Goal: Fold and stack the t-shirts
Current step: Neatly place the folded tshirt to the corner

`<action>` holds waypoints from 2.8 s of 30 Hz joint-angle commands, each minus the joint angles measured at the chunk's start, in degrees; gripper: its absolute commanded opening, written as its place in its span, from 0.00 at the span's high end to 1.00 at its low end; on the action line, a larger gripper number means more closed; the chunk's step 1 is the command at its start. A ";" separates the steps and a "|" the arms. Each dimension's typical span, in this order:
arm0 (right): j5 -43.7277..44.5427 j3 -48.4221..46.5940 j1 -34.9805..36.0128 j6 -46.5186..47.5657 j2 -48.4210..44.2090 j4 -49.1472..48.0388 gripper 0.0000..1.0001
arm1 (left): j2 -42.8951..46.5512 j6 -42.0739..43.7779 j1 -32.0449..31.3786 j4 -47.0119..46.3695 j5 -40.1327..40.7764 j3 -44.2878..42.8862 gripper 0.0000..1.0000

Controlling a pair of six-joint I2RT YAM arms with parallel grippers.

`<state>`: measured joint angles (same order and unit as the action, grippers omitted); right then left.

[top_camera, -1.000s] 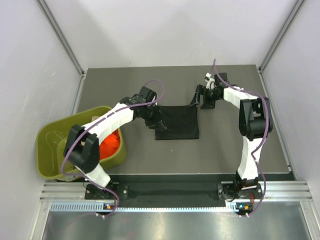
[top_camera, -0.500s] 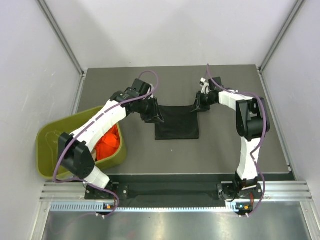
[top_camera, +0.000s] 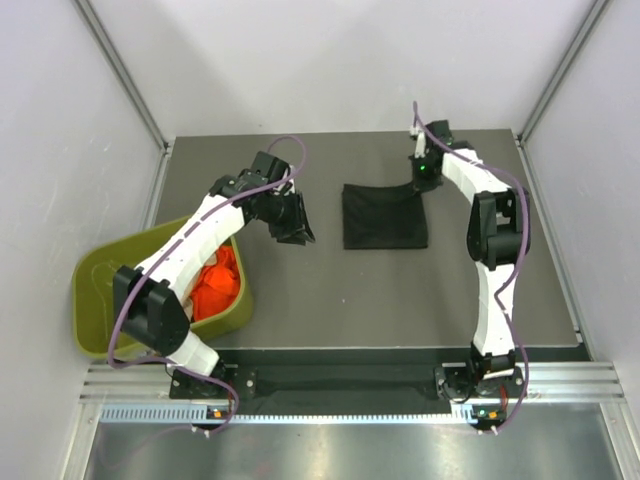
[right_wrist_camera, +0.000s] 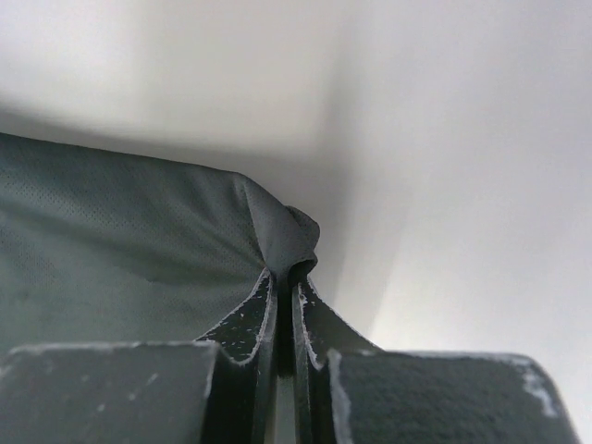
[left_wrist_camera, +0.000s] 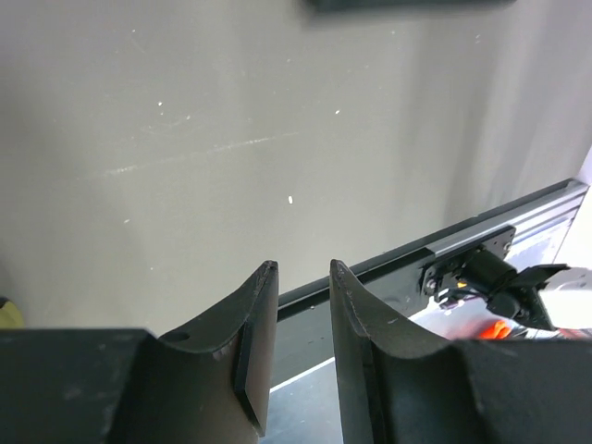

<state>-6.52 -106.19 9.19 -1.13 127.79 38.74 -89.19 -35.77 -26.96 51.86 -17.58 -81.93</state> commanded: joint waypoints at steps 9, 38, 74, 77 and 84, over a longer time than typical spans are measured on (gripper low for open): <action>17.41 -26.40 -11.64 23.34 14.14 -4.55 1.00 | -4.50 6.23 2.70 1.40 -0.79 1.95 0.66; 27.53 -33.20 -17.54 47.53 24.79 -43.14 1.00 | -13.38 8.87 9.38 6.50 0.53 -6.13 0.66; 35.72 -5.88 -9.63 27.89 0.90 -40.16 0.12 | -9.79 2.47 9.38 2.64 -4.91 -4.47 0.66; 30.99 -1.05 -7.79 19.45 -2.62 -38.92 0.17 | -8.55 1.50 9.38 1.67 -5.44 -4.38 0.66; 21.56 4.24 -6.82 14.40 -4.92 -36.98 0.39 | -5.39 -0.70 9.29 -0.61 -5.53 -1.92 0.66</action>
<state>19.81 -102.96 3.27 18.15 124.55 0.16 -97.93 -34.76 -17.72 53.69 -22.11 -84.93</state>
